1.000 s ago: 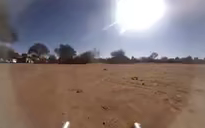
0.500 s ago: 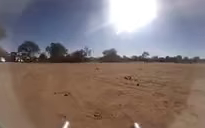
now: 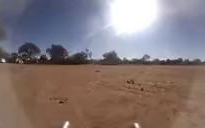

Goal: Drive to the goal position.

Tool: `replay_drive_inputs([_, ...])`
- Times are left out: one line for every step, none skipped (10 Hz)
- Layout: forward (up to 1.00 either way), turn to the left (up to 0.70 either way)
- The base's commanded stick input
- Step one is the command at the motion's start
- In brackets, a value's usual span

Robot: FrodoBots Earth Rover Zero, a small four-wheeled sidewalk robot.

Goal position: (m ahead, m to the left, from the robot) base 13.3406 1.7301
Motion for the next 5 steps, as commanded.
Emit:
replay_drive_inputs([0.50, 0.00])
replay_drive_inputs([0.50, 0.00])
replay_drive_inputs([0.50, 0.00])
replay_drive_inputs([0.50, 0.00])
replay_drive_inputs([0.50, 0.00])
